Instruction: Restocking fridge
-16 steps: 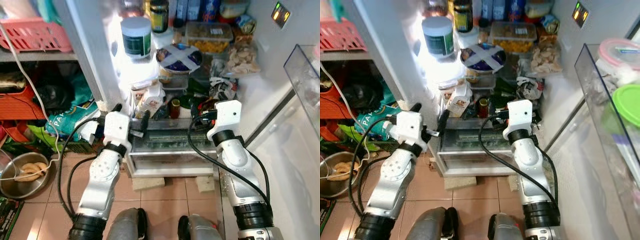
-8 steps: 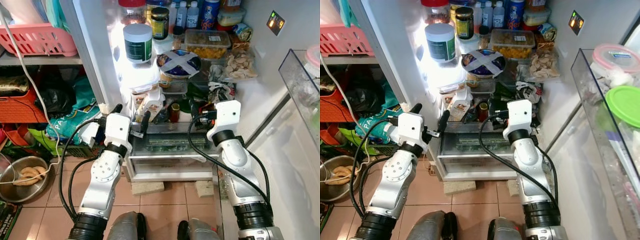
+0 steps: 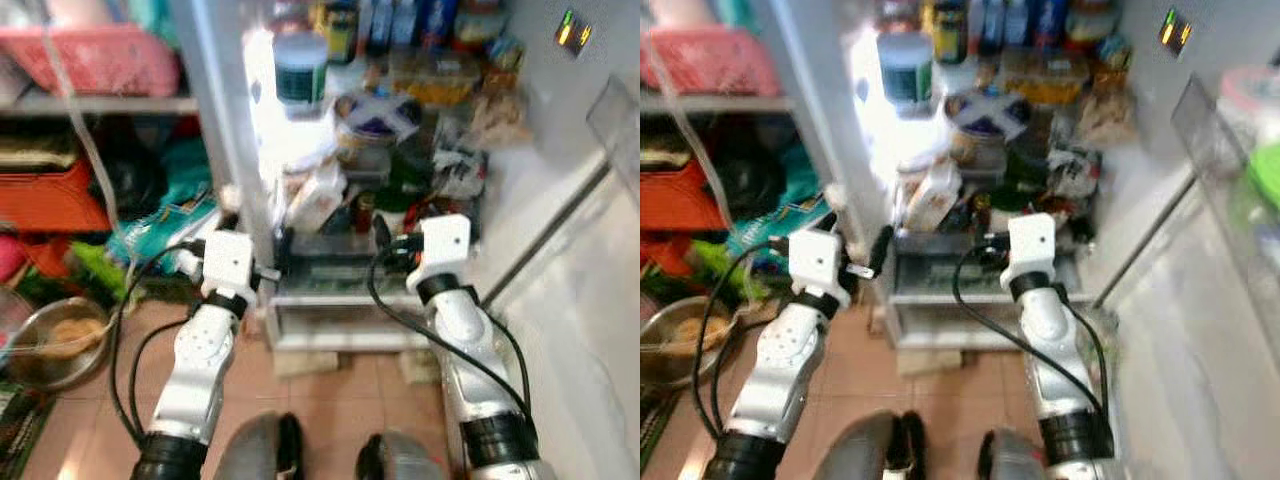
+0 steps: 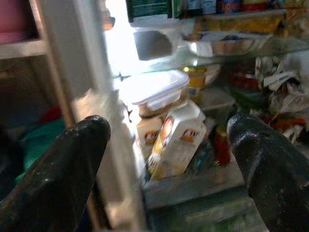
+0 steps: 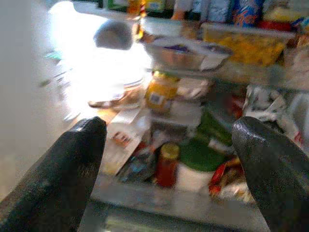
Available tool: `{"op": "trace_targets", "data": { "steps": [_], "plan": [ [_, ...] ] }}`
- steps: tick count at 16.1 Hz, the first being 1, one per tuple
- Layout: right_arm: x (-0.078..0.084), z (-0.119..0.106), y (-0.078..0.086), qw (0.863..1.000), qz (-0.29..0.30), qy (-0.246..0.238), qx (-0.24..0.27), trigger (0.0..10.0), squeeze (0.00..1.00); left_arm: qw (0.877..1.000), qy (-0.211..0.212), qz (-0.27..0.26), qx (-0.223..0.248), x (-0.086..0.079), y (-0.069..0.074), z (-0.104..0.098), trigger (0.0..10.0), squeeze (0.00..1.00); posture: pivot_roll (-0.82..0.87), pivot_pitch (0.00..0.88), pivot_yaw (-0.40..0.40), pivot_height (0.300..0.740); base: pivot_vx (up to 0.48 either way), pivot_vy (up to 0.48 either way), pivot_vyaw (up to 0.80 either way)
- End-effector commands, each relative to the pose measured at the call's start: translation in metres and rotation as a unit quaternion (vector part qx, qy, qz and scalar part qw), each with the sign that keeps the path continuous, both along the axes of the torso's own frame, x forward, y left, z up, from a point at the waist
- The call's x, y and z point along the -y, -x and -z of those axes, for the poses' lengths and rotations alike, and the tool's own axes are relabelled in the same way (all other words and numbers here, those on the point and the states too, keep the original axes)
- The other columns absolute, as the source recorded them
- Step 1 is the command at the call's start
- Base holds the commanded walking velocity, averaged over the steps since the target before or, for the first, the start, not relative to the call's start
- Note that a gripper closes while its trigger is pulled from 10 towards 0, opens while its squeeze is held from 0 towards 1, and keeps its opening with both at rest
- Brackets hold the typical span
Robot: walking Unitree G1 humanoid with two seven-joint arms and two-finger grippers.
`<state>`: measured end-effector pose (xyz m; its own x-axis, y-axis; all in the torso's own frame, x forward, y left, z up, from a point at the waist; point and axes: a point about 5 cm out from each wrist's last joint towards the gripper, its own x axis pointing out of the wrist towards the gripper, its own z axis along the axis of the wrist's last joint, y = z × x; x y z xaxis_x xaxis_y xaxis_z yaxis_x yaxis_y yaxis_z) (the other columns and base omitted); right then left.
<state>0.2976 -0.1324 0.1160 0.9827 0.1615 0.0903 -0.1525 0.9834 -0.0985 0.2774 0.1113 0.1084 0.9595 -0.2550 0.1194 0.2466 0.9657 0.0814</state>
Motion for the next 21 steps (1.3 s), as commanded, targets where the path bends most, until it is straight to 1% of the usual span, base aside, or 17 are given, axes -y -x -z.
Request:
{"op": "trace_targets", "data": {
  "steps": [1,3,8,9,10,12,13,14,15,16,17,19,20,21],
  "plan": [
    [0.004,0.005,0.001,1.0,0.002,0.005,-0.008,10.0,0.0,1.0,-0.003,0.005,0.0,0.002,0.003,0.0,10.0,0.0,0.04,0.085,0.028,0.74,-0.259,0.251,0.0],
    [0.008,0.011,0.004,1.0,0.006,0.007,-0.019,10.0,0.0,1.0,-0.003,0.005,-0.001,0.001,0.003,0.001,10.0,0.0,0.04,0.087,0.03,0.74,-0.259,0.247,0.0],
    [0.009,0.011,0.004,1.0,0.007,0.01,-0.02,10.0,0.0,1.0,-0.003,0.007,-0.002,0.003,0.003,0.001,10.0,0.0,0.04,0.087,0.031,0.74,-0.259,0.247,0.0],
    [0.005,0.012,0.007,0.999,-0.025,-0.008,-0.025,10.0,0.0,1.0,-0.002,0.007,-0.003,0.003,0.003,0.001,10.0,0.0,0.04,0.088,0.029,0.74,-0.27,0.24,0.0],
    [0.004,0.011,0.007,0.999,-0.031,-0.004,-0.023,10.0,0.0,1.0,-0.002,0.007,-0.003,0.003,0.003,0.001,10.0,0.0,0.04,0.089,0.029,0.74,-0.3,0.0,0.0],
    [0.005,0.013,0.009,0.999,-0.03,0.023,-0.024,10.0,0.0,1.0,-0.003,0.004,-0.003,0.002,0.003,0.001,10.0,0.0,0.04,0.09,0.025,0.74,-0.279,0.12,0.0],
    [0.005,0.014,0.008,0.999,-0.03,0.018,-0.03,10.0,0.0,1.0,-0.002,0.004,-0.003,0.002,0.003,0.001,10.0,0.0,0.03,0.09,0.025,0.74,-0.277,0.24,0.0],
    [0.003,0.018,0.008,0.998,-0.034,-0.003,-0.047,10.0,0.0,1.0,-0.002,0.003,-0.003,0.002,0.003,0.001,10.0,0.0,0.03,0.09,0.025,0.74,-0.274,0.0,0.0],
    [-0.002,0.024,0.009,0.996,-0.042,-0.018,-0.076,10.0,0.0,1.0,-0.002,0.003,-0.004,0.002,0.004,0.001,10.0,0.0,0.03,0.09,0.025,0.74,-0.277,0.24,0.0],
    [-0.004,0.026,0.009,0.996,-0.046,-0.015,-0.081,10.0,0.0,1.0,-0.003,0.003,-0.005,0.002,0.004,0.002,10.0,0.0,0.03,0.089,0.024,0.74,-0.277,0.24,0.0],
    [-0.007,0.029,0.011,0.993,-0.055,-0.036,-0.099,10.0,0.0,1.0,-0.004,0.004,-0.005,0.002,0.004,0.002,10.0,0.0,0.03,0.088,0.023,0.74,-0.277,0.0,0.0],
    [-0.008,0.026,0.013,0.991,-0.073,-0.06,-0.097,10.0,0.0,1.0,-0.007,0.004,-0.006,-0.001,0.003,0.004,10.0,0.0,0.03,0.087,0.021,0.74,-0.261,0.0,0.0],
    [-0.007,0.026,0.013,0.991,-0.073,-0.06,-0.099,10.0,0.0,1.0,-0.011,0.005,-0.01,-0.004,0.003,0.006,10.0,0.0,0.03,0.086,0.021,0.74,-0.24,0.0,0.0],
    [-0.004,0.028,0.012,0.99,-0.082,-0.057,-0.105,10.0,0.0,0.998,-0.013,0.0,-0.059,-0.017,0.002,0.023,10.0,0.0,0.02,0.083,0.02,0.74,0.0,0.0,0.0]
  ]
}}
